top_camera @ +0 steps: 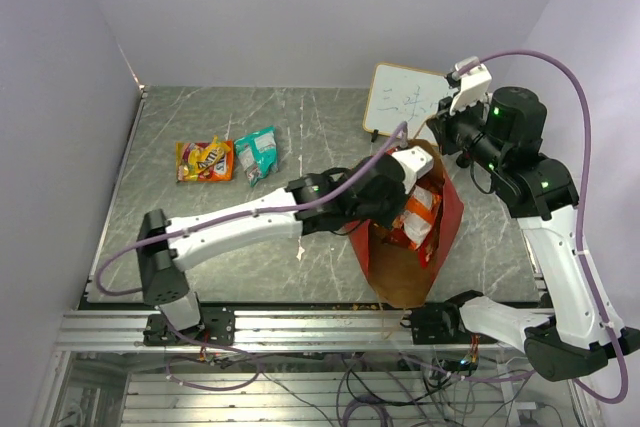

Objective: Take the snacks out of the paper bag

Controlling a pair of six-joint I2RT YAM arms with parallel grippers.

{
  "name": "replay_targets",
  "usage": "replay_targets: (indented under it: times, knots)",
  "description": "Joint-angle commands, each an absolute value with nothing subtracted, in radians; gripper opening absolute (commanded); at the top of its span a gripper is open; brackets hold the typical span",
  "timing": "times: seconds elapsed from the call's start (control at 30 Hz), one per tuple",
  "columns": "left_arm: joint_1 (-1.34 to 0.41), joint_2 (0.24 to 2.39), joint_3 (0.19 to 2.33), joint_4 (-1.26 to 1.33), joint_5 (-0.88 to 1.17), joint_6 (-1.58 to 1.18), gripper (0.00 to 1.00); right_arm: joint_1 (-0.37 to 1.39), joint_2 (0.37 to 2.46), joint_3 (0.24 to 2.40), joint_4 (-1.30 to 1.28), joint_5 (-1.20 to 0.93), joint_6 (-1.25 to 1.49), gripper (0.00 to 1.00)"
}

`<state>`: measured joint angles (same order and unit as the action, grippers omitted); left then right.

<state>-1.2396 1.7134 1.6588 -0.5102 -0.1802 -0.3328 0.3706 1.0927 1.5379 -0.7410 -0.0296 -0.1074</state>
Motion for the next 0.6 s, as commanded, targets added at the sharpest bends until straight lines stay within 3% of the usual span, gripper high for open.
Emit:
replay_targets:
  times: [0.0, 0.2, 0.47, 0.57]
  knots:
    - [-1.229, 1.587, 1.684, -0.488, -0.124, -0.244, 0.07, 0.37, 1.057, 1.54, -0.562, 0.005, -0.086, 0.0]
    - [-1.214, 1.438, 1.706, -0.501, -0.229, -0.19, 0.07, 0.37, 1.076, 1.535, -0.538, -0.003, -0.083, 0.0]
    - [-1.19, 1.22, 1.591, -0.408, -0.896, -0.196, 0.07, 0.37, 1.085, 1.531, -0.523, -0.008, -0.077, 0.0]
    - [-1.088, 1.205, 1.59, -0.492, -0.991, -0.305, 0.07, 0.37, 1.083, 1.529, -0.526, -0.005, -0.077, 0.0]
